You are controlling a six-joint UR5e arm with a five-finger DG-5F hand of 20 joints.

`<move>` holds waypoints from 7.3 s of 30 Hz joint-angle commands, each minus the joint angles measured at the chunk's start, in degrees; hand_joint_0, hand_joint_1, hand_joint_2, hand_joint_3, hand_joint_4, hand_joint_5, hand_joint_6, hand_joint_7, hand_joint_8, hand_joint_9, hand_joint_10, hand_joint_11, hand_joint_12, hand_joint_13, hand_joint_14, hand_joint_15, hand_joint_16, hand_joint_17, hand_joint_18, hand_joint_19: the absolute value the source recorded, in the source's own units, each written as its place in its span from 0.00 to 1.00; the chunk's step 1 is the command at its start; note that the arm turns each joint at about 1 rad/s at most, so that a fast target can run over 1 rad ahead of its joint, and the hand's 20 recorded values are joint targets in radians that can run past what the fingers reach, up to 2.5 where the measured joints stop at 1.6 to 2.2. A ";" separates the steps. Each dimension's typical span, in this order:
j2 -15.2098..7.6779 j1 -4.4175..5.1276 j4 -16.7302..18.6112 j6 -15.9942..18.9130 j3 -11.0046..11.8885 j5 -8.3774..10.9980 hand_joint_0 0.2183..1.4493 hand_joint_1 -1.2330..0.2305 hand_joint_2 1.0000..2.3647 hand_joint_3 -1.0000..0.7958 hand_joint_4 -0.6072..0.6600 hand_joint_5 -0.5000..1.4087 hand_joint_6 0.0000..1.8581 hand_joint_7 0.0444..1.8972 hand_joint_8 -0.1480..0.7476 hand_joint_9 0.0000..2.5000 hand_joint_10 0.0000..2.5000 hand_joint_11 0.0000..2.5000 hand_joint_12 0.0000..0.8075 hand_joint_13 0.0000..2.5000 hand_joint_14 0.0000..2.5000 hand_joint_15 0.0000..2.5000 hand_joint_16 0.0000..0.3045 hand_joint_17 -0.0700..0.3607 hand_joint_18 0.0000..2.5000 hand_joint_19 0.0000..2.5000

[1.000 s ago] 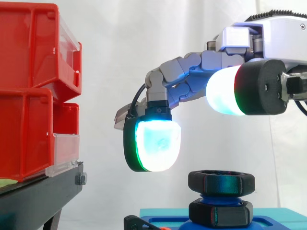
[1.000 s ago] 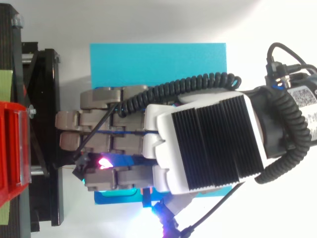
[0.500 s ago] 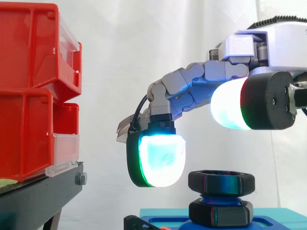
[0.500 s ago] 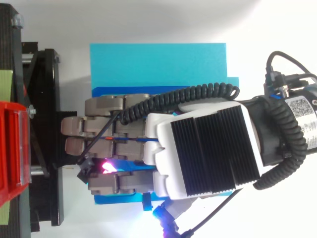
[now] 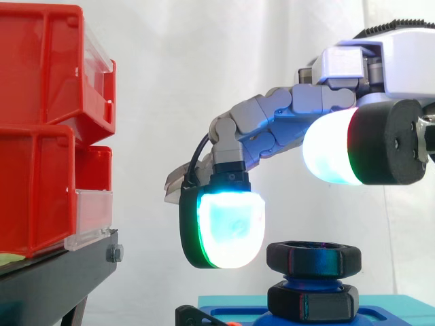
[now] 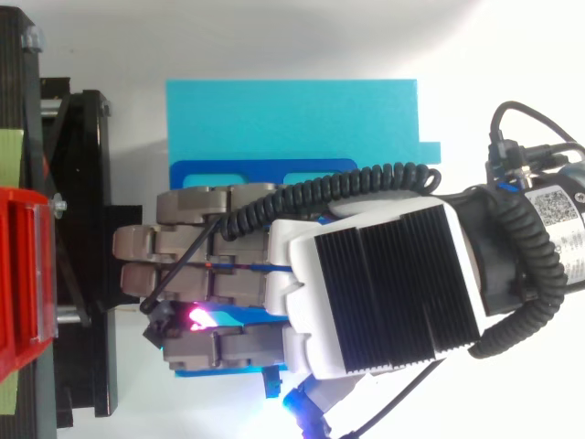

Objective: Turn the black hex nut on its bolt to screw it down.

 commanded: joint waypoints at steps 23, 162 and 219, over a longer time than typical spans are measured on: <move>-0.01 -0.51 1.37 0.00 -1.41 -0.51 0.21 0.75 0.00 0.28 0.67 0.24 0.27 0.59 0.47 0.19 0.00 0.00 0.44 0.13 0.00 0.00 0.19 0.46 0.11 0.19; -0.01 -4.03 4.98 -1.93 -3.70 -8.07 0.21 0.74 0.00 0.28 0.62 0.26 0.27 0.61 0.45 0.21 0.00 0.00 0.43 0.14 0.00 0.00 0.18 0.45 0.11 0.18; -0.01 -11.85 13.50 -1.67 -3.70 -19.23 0.21 0.74 0.00 0.28 0.64 0.26 0.27 0.59 0.47 0.27 0.00 0.00 0.43 0.16 0.00 0.00 0.18 0.44 0.12 0.19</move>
